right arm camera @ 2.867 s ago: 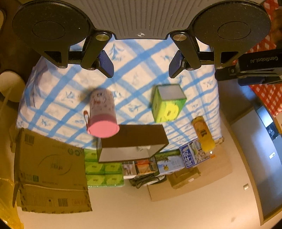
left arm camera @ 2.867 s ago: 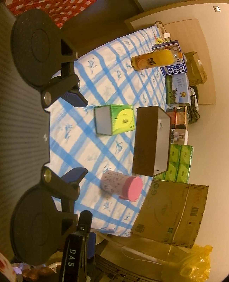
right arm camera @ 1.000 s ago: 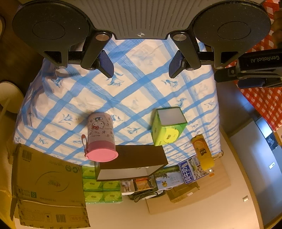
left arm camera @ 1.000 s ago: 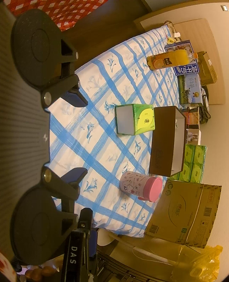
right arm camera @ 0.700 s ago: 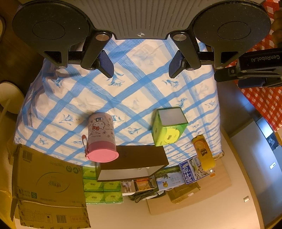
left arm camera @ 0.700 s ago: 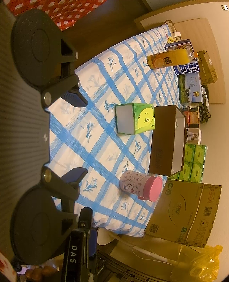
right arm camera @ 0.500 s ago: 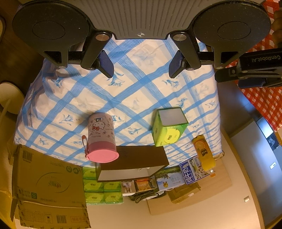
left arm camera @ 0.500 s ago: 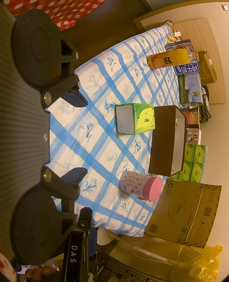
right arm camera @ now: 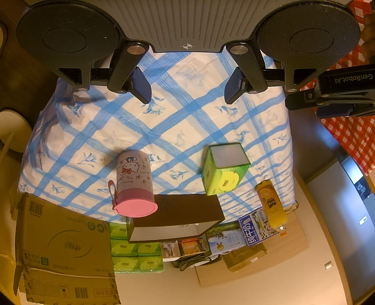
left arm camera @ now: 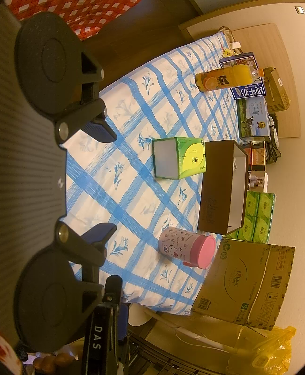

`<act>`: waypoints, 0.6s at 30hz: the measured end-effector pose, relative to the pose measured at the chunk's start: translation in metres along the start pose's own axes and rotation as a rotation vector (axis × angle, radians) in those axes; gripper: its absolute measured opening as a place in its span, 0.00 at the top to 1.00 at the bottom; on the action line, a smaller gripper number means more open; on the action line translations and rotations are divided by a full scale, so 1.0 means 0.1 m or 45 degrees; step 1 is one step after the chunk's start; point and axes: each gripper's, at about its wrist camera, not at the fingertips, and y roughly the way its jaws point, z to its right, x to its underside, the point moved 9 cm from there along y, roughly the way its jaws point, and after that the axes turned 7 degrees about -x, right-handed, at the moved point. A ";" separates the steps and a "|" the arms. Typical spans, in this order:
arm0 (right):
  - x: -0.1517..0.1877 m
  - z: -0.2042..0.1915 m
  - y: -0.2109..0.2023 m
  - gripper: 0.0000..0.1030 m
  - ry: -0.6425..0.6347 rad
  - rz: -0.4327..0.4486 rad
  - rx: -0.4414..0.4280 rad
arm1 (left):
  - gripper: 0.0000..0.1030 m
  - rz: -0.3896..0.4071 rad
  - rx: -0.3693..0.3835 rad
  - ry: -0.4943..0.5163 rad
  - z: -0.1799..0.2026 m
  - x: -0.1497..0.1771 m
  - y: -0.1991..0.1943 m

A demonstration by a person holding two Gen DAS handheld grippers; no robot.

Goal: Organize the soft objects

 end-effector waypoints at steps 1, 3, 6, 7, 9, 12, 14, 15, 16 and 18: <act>0.00 0.00 0.00 0.33 -0.001 -0.001 -0.001 | 0.29 0.000 0.000 0.001 0.01 0.00 0.00; 0.00 0.00 0.00 0.33 0.000 0.000 0.000 | 0.29 -0.002 0.000 0.000 0.01 0.00 0.00; 0.00 0.00 0.00 0.33 -0.001 0.000 0.000 | 0.29 -0.002 0.000 0.000 0.00 0.00 0.01; 0.00 0.00 0.00 0.33 0.000 0.000 -0.001 | 0.29 -0.002 0.000 -0.001 0.00 -0.01 0.01; 0.00 0.00 0.00 0.33 0.000 -0.001 -0.002 | 0.29 -0.003 -0.001 -0.001 0.01 -0.02 0.03; 0.00 0.01 0.01 0.33 0.002 -0.003 0.000 | 0.29 -0.005 0.001 -0.001 0.01 -0.01 0.03; 0.00 0.01 0.01 0.33 0.001 -0.002 0.000 | 0.29 -0.005 0.001 -0.001 0.00 -0.02 0.03; 0.01 0.02 0.01 0.33 0.002 -0.003 0.000 | 0.29 -0.004 0.001 -0.001 0.00 -0.02 0.03; 0.00 0.01 0.01 0.33 0.002 -0.003 0.001 | 0.29 -0.005 0.001 -0.002 0.00 -0.02 0.03; 0.00 0.01 0.01 0.33 0.002 -0.003 0.000 | 0.29 -0.006 0.001 -0.002 0.01 -0.02 0.03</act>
